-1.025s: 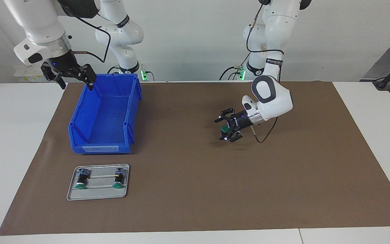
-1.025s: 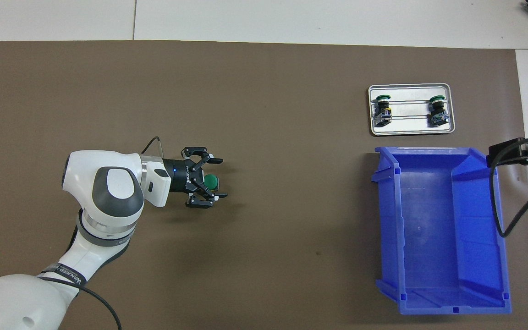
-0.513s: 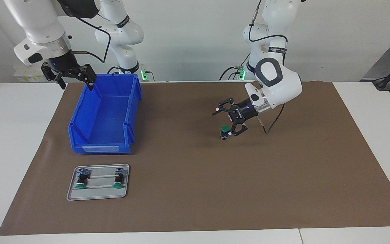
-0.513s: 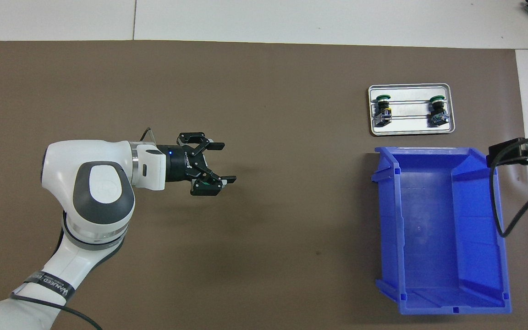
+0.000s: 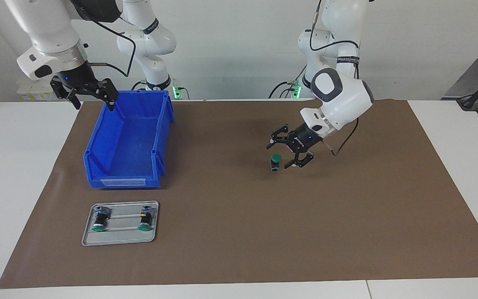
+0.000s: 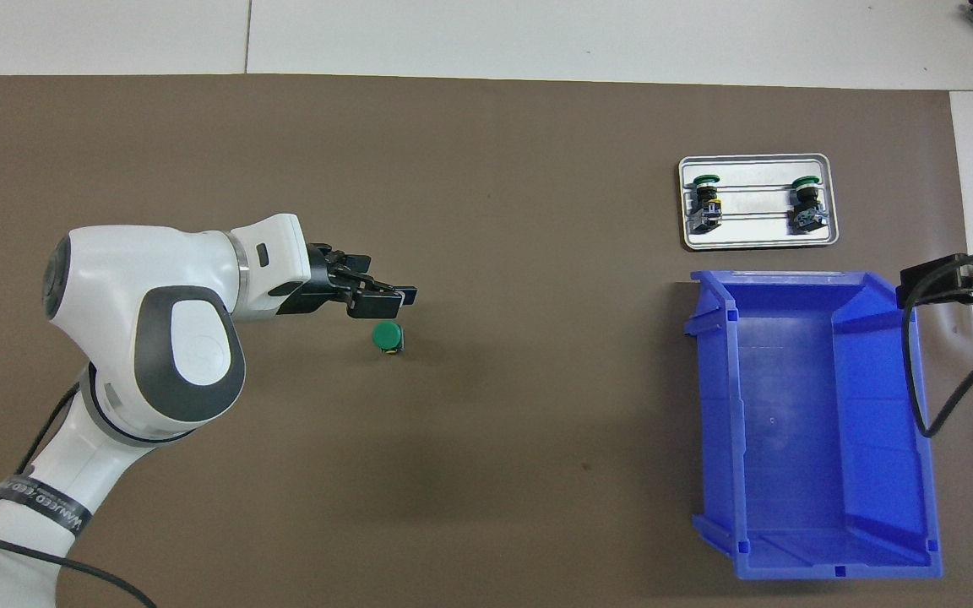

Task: Place and press button with both arms
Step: 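Press down on the green button top with the left gripper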

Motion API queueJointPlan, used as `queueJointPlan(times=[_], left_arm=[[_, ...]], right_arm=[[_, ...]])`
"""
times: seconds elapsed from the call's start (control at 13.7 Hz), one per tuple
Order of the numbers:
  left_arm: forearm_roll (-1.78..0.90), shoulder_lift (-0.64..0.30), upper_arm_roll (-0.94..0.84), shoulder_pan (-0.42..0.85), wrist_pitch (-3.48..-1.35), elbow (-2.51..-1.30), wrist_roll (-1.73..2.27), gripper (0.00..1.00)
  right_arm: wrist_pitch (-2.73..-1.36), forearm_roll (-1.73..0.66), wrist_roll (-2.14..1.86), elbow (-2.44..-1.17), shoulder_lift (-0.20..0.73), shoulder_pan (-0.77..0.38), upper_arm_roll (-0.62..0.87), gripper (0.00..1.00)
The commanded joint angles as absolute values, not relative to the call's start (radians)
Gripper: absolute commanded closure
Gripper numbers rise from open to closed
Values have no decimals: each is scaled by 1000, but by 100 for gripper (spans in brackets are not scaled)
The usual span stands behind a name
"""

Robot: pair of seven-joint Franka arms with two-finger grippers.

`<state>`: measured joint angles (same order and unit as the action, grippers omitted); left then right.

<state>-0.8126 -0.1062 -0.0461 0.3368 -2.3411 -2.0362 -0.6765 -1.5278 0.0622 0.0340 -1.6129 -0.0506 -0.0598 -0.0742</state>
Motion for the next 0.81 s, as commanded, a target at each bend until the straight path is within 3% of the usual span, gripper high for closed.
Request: queueJointPlan(times=[0.0,0.15,0.37,0.44,0.51,0.66,0.73], left_arm=[[-661,-97,-37,360,-2268,-1990,-435,2],[-568,-100,-37,377,-2209,-1974,-277,6],[-288,-95,-37,417,-2117,-1961,23,39],[-234,-97,-37,422,-2108,-1951,107,44],[-201,-97,-37,425,-2106,-1950,139,55],[-196,-97,-37,437,-2100,-1954,147,95],[-195,-97,-37,437,-2100,-1959,153,100]], right_arm=[[-1528,71,11,-1624,-60,-54,-69,0],[-1528,71,11,-1624,-60,-55,-69,0],[-1528,71,11,-1624,-60,-55,-69,0],[-1528,71,11,-1624,-60,-54,-69,0],[-1528,71,11,-1624,-60,-55,-69,0],[-1528,71,11,-1624,-60,-55,-69,0],[-1528,71,11,-1624,-60,-54,-69,0]])
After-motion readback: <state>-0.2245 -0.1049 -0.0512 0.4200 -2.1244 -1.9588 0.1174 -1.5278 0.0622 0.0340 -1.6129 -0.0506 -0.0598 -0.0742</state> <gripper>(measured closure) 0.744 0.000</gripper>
